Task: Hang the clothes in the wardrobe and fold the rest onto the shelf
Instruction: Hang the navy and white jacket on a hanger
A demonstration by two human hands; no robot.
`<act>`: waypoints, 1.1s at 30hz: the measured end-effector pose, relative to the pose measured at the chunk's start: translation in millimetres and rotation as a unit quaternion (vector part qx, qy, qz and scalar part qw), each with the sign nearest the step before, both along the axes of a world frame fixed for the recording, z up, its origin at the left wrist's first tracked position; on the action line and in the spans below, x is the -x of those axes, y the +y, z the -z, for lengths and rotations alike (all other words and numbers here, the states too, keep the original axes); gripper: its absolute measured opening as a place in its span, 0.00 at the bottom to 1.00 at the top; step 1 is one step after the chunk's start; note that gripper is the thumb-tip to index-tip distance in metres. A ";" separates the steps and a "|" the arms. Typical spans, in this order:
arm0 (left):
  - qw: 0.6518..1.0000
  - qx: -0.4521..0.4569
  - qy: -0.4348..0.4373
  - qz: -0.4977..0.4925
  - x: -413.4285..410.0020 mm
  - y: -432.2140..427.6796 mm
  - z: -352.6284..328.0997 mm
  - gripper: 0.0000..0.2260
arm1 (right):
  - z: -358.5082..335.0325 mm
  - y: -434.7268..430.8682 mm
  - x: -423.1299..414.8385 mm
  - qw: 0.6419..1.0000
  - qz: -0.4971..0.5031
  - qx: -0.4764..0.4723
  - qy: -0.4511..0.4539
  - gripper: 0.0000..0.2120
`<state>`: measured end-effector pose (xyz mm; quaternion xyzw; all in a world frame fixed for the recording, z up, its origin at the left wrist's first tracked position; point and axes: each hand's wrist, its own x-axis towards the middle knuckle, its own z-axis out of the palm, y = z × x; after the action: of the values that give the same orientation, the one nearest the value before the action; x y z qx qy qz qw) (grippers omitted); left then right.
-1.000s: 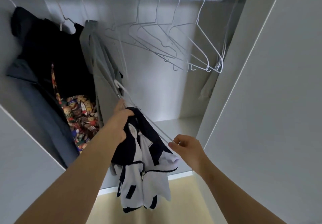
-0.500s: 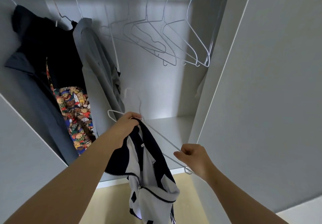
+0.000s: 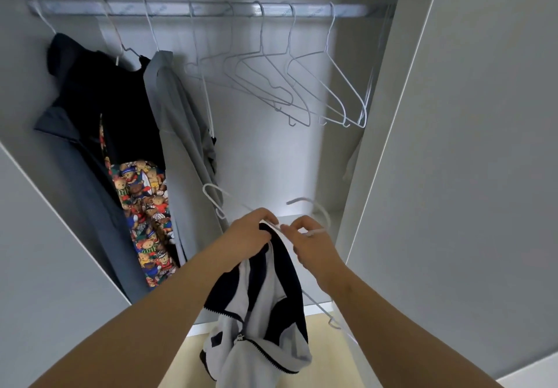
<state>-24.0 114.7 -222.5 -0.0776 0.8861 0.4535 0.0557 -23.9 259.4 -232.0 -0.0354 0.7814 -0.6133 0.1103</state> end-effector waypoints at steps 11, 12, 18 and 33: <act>0.942 -0.027 0.037 -0.333 4.9 -81.9 -7.1 0.10 | 7.2 23.2 10.2 0.973 0.187 0.128 -0.035 0.19; 0.941 -0.041 0.009 -0.336 5.1 -87.9 -7.9 0.10 | 8.1 26.6 10.8 0.973 0.179 0.138 -0.042 0.19; 0.934 -0.157 0.002 -0.320 9.6 -95.4 -15.9 0.09 | 17.7 38.0 11.9 0.987 0.143 0.068 -0.033 0.24; 0.976 0.093 0.116 -0.157 5.5 -56.9 -23.8 0.07 | 19.9 19.4 14.6 0.995 0.103 -0.017 0.002 0.19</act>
<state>-29.5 57.8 -198.7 -0.1671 0.9017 0.3781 -0.1265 -38.5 278.8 -251.9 0.0456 0.7912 -0.6082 0.0455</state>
